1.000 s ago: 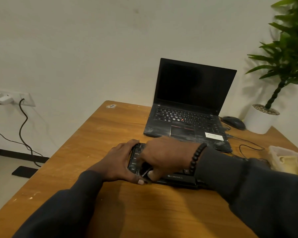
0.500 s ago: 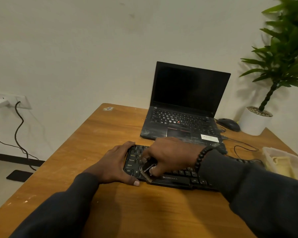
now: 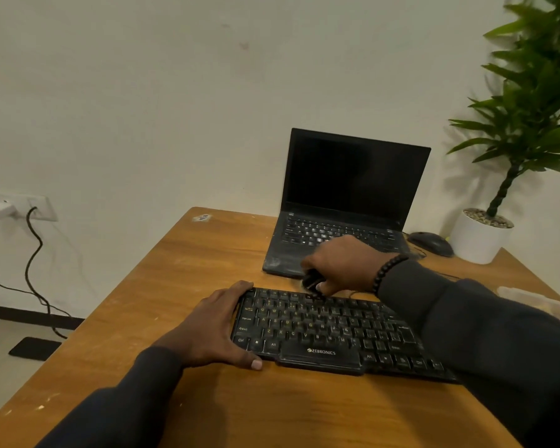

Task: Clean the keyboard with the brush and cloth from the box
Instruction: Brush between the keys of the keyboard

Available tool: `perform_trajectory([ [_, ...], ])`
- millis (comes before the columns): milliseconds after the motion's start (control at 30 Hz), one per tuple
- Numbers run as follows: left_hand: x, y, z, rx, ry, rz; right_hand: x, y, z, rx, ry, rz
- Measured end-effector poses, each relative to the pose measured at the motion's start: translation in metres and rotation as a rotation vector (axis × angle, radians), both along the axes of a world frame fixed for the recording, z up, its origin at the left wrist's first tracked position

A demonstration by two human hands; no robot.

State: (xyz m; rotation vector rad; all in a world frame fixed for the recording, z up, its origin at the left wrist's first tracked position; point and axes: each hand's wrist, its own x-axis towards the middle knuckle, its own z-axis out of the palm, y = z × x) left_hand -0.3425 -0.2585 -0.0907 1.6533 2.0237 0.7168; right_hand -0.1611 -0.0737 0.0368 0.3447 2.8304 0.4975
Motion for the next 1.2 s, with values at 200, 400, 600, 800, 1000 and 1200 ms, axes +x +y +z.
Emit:
perform_trajectory([
  [200,0.001,0.000,0.001,0.011,0.016,-0.001,-0.013,-0.029,0.004,0.059,-0.155,0.205],
  [400,0.002,-0.001,0.003,0.001,0.022,-0.007,-0.011,-0.019,0.029,-0.175,-0.190,0.082],
  [600,0.002,-0.001,0.003,-0.007,0.023,-0.004,0.002,-0.010,0.006,-0.033,-0.175,0.041],
  [800,0.002,-0.001,0.003,-0.022,0.023,0.004,0.001,-0.022,0.020,-0.125,-0.198,0.126],
  [1000,0.002,-0.002,0.002,-0.025,0.022,0.013,-0.003,-0.025,0.003,0.035,-0.186,0.105],
  [1200,0.002,-0.001,0.003,-0.030,0.020,0.003,0.007,-0.016,0.019,-0.232,-0.176,0.074],
])
